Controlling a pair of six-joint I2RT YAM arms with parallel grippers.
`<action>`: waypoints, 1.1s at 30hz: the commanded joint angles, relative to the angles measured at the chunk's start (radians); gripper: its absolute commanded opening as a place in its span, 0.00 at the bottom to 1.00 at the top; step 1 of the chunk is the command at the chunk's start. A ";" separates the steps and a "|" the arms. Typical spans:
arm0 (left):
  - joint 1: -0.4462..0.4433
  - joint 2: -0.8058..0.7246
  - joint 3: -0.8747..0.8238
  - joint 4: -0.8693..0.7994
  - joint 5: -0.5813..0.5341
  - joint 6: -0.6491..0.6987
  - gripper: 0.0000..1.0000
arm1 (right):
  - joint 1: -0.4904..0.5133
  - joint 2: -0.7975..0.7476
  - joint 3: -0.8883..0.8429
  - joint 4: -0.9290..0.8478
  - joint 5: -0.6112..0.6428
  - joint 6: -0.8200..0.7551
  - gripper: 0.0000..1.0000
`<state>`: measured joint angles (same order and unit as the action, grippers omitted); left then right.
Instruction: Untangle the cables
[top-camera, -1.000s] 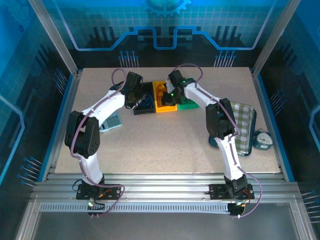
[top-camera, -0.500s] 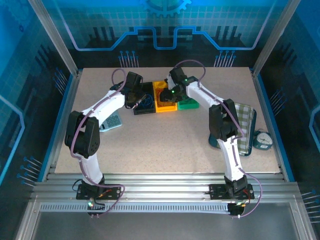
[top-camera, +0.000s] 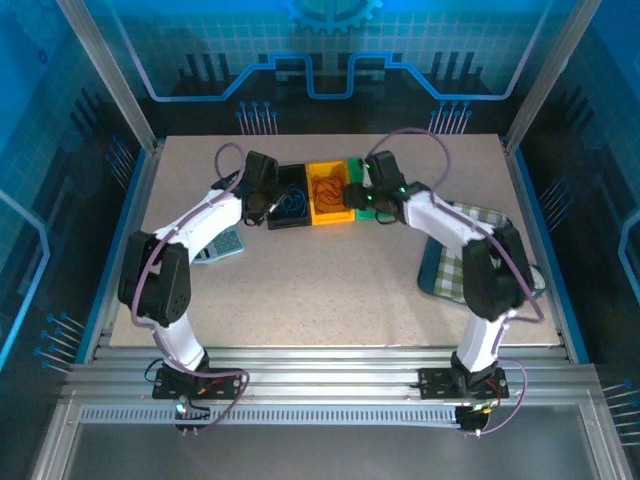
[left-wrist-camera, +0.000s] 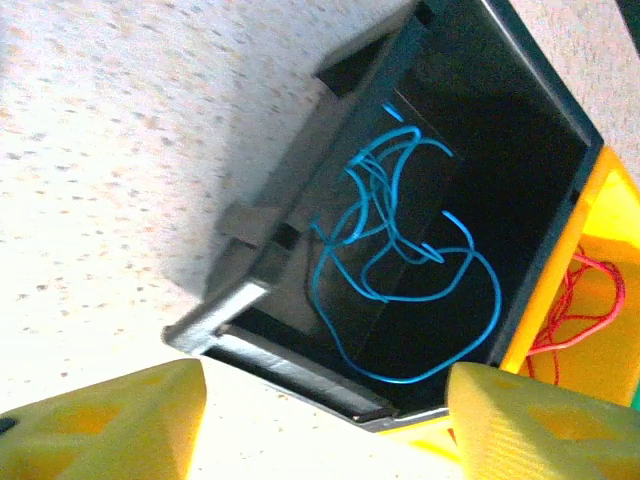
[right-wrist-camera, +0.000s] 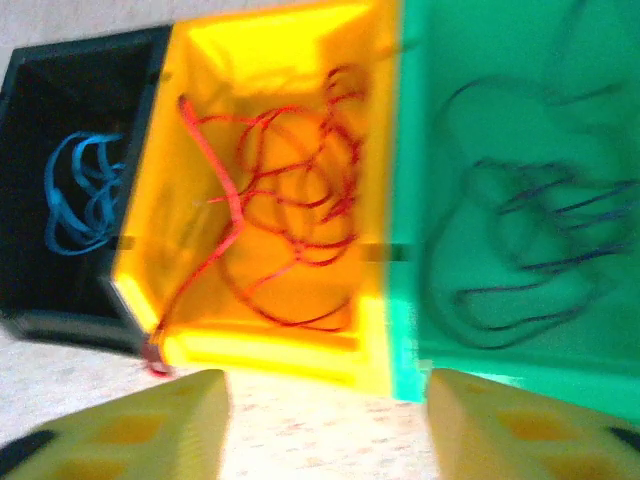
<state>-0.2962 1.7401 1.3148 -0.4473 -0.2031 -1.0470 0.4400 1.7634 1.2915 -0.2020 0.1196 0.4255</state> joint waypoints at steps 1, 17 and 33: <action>0.009 -0.111 -0.079 0.042 -0.137 0.110 0.90 | -0.037 -0.132 -0.196 0.325 0.296 -0.046 0.67; 0.092 -0.329 -0.403 0.076 -0.735 0.567 0.99 | -0.110 -0.039 -0.212 0.175 0.646 -0.341 1.00; 0.180 -0.328 -0.767 0.799 -0.535 0.718 0.99 | -0.353 -0.267 -0.860 0.987 0.101 -0.403 1.00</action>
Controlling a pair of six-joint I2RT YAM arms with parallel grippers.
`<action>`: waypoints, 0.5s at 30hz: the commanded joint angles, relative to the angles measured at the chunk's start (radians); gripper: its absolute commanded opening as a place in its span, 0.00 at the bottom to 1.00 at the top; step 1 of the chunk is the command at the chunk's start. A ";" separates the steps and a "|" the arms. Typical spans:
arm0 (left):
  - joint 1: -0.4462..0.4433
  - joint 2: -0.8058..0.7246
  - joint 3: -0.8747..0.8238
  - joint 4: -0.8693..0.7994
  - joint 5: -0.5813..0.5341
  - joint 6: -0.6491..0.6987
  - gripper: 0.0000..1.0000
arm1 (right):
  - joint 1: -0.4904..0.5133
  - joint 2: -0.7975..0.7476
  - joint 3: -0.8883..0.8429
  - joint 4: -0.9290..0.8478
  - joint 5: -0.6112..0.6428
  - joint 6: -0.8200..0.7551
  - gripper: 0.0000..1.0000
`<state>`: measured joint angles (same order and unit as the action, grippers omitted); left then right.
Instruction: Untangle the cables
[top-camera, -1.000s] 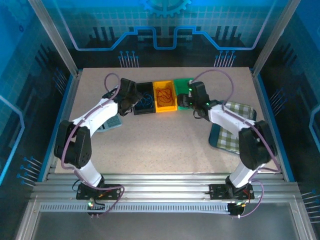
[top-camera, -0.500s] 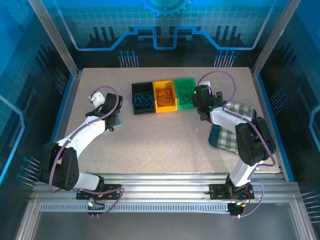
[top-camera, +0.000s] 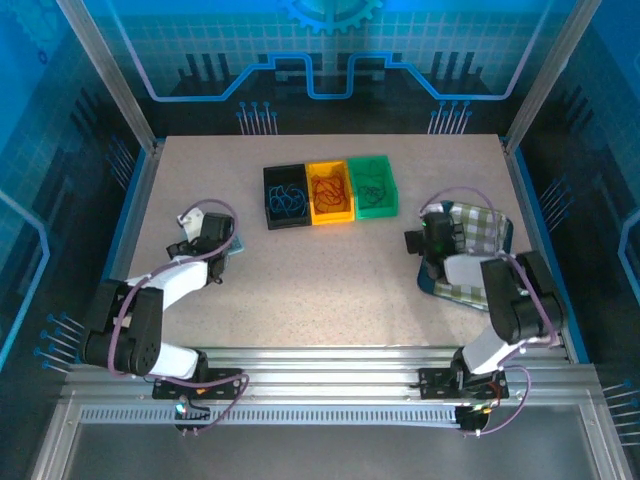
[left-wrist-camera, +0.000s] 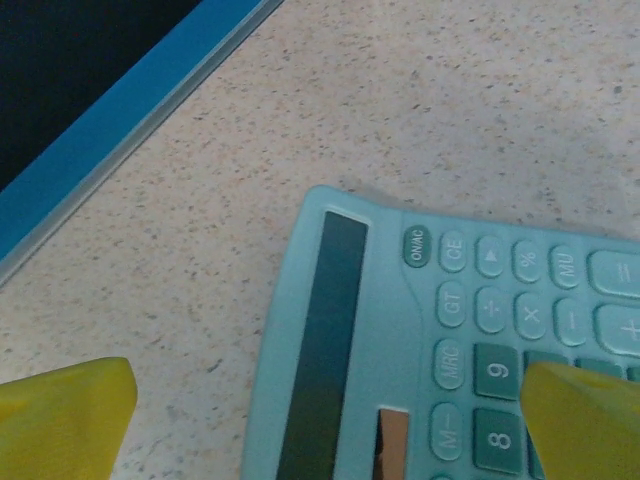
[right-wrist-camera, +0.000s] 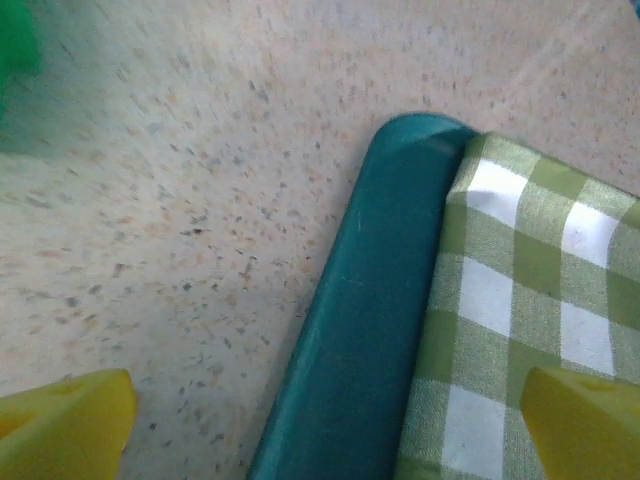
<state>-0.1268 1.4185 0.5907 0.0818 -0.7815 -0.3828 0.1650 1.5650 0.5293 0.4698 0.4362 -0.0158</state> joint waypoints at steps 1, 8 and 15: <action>0.018 0.001 -0.042 0.279 0.078 0.077 0.99 | -0.112 -0.045 -0.143 0.418 -0.282 0.057 1.00; 0.024 0.053 -0.020 0.376 0.275 0.270 0.99 | -0.085 -0.028 -0.141 0.435 -0.252 0.024 1.00; 0.030 0.089 -0.142 0.700 0.339 0.368 0.99 | -0.027 -0.022 -0.167 0.499 -0.131 -0.003 1.00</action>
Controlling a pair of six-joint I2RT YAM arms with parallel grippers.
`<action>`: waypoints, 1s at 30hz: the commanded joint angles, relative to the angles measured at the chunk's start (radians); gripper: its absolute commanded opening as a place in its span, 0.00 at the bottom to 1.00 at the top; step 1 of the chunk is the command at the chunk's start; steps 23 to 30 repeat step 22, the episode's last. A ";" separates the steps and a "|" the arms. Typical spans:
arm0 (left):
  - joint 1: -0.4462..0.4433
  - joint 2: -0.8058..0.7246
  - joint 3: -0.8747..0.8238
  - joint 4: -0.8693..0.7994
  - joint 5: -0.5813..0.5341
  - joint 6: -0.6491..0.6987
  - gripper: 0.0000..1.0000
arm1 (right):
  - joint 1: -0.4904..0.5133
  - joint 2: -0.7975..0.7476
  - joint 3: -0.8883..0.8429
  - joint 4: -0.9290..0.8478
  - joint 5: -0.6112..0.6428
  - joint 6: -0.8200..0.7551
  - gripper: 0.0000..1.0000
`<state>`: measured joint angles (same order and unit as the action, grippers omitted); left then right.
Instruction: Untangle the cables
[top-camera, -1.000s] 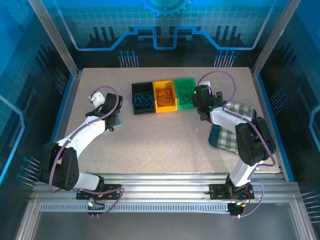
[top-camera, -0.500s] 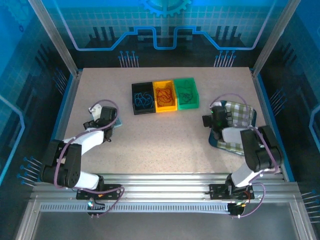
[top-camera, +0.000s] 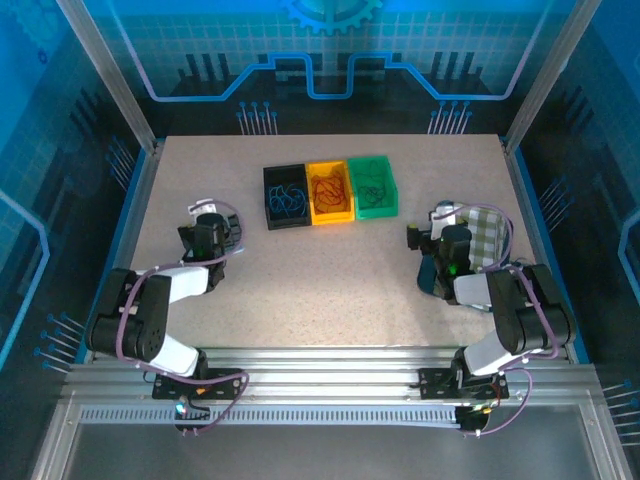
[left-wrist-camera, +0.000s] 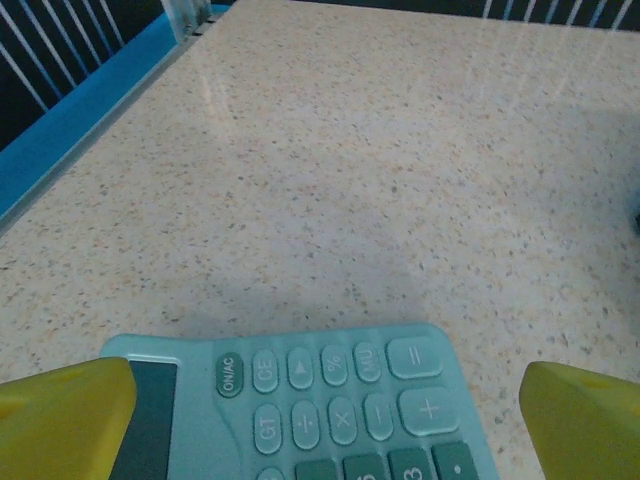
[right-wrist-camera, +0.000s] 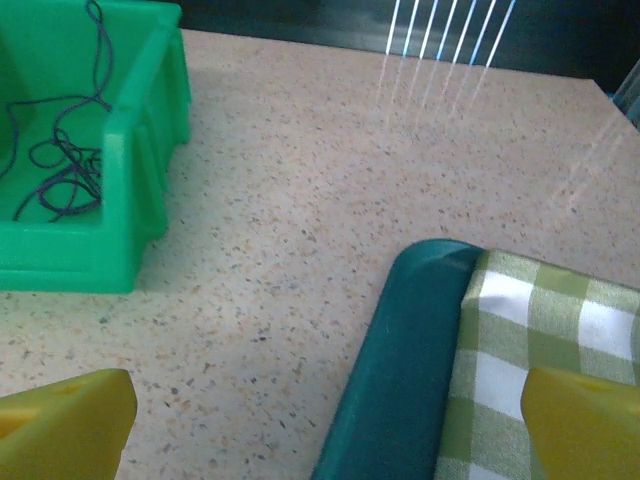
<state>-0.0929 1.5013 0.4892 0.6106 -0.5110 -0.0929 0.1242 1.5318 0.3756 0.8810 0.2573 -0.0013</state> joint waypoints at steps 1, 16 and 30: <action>-0.002 -0.002 -0.059 0.188 0.079 0.078 0.99 | 0.013 0.010 -0.011 0.081 0.047 -0.017 1.00; 0.055 0.052 -0.123 0.346 0.221 0.057 0.99 | -0.032 0.005 0.014 0.023 -0.010 0.022 1.00; 0.056 0.051 -0.123 0.343 0.224 0.056 0.99 | -0.033 0.005 0.012 0.027 -0.035 0.011 1.00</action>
